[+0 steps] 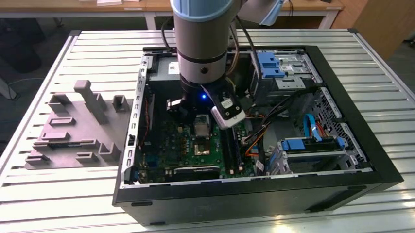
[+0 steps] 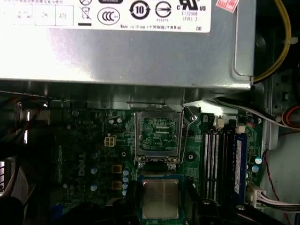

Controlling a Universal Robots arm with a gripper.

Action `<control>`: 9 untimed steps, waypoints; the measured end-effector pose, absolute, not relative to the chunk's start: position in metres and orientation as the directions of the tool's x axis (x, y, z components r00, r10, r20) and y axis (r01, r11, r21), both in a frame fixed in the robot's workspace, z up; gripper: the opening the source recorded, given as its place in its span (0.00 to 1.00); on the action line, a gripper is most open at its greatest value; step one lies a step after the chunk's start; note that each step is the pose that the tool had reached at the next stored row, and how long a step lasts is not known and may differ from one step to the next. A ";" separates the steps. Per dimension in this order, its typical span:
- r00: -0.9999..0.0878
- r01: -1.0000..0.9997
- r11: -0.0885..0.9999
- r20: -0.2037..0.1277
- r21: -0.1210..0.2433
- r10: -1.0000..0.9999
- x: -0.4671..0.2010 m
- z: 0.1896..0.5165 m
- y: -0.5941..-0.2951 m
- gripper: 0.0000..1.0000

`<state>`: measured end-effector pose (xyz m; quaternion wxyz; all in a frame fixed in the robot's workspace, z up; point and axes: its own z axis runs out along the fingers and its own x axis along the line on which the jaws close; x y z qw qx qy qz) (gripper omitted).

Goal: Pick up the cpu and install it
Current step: 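Place the cpu into insertion slot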

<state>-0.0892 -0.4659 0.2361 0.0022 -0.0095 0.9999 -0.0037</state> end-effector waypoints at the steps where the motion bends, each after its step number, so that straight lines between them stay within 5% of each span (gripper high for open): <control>1: -1.000 -0.018 1.000 -0.004 -0.007 -0.018 -0.089 0.236 -0.467 0.47; 9: -1.000 -0.004 1.000 -0.004 -0.007 -0.004 -0.089 0.228 -0.470 0.47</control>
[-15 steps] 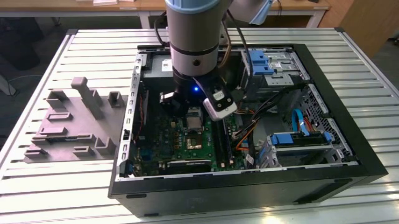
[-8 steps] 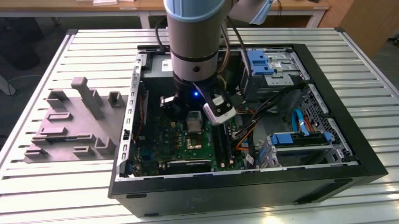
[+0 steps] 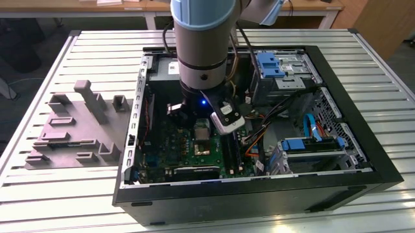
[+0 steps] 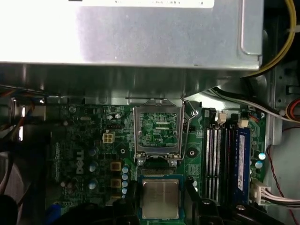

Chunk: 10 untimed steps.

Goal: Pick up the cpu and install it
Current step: 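Place the cpu into insertion slot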

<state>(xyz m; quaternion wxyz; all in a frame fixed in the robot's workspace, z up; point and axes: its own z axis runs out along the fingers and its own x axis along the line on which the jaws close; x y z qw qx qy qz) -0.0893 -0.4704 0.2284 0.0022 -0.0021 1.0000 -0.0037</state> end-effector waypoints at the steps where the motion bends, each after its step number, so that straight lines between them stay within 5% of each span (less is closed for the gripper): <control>1: -1.000 0.000 1.000 -0.004 -0.007 0.000 -0.089 0.227 -0.470 0.47; 10: -1.000 -0.003 1.000 -0.003 -0.007 -0.003 -0.089 0.217 -0.474 0.47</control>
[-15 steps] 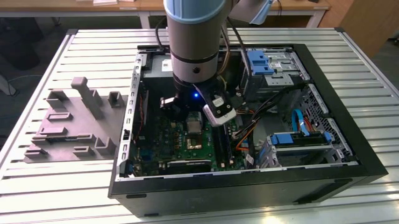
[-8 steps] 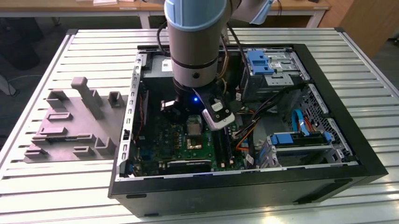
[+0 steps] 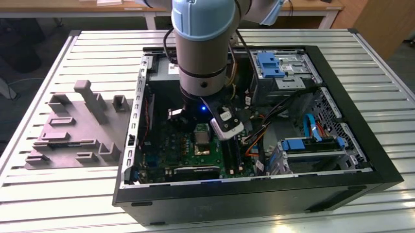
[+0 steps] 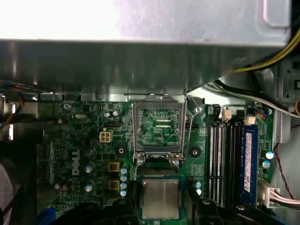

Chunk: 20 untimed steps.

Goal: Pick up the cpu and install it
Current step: 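Place the cpu into insertion slot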

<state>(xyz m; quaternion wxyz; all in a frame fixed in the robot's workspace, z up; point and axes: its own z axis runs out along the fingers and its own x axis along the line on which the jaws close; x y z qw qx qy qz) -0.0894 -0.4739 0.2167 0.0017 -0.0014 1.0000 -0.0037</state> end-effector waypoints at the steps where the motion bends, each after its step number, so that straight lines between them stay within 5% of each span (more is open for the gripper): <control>1: -1.000 -0.003 1.000 -0.004 -0.007 -0.003 -0.089 0.216 -0.474 0.47; 20: -1.000 -0.003 1.000 -0.003 -0.008 -0.003 -0.089 0.196 -0.478 0.47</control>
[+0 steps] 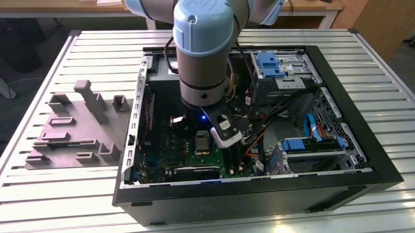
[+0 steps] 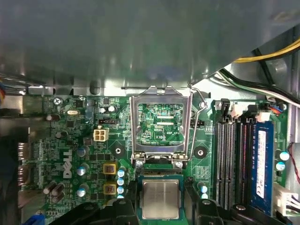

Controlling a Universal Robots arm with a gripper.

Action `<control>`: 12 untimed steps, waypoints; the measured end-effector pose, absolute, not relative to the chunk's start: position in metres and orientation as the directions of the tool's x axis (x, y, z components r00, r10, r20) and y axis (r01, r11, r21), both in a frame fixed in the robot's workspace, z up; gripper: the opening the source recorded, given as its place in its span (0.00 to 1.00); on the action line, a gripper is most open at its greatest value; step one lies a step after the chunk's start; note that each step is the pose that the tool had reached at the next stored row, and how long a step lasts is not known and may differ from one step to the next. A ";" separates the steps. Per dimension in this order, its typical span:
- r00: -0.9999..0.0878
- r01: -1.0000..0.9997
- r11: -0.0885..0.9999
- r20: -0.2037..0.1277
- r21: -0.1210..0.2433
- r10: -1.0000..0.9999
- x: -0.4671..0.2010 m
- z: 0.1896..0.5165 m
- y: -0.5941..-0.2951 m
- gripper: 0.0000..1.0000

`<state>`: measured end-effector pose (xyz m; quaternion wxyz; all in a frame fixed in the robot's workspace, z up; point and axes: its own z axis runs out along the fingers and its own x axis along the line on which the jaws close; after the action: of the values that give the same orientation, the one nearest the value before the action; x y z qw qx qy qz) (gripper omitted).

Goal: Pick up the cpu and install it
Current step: 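Place the cpu into insertion slot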

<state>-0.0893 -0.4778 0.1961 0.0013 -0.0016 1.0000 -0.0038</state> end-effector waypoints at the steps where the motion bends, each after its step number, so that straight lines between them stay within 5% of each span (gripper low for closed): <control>1: -1.000 -0.003 1.000 -0.003 -0.008 -0.003 -0.089 0.195 -0.478 0.47; 12: -1.000 -0.003 1.000 -0.003 -0.007 -0.003 -0.089 0.190 -0.479 0.47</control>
<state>-0.0893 -0.4787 0.1900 0.0013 -0.0015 1.0000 -0.0037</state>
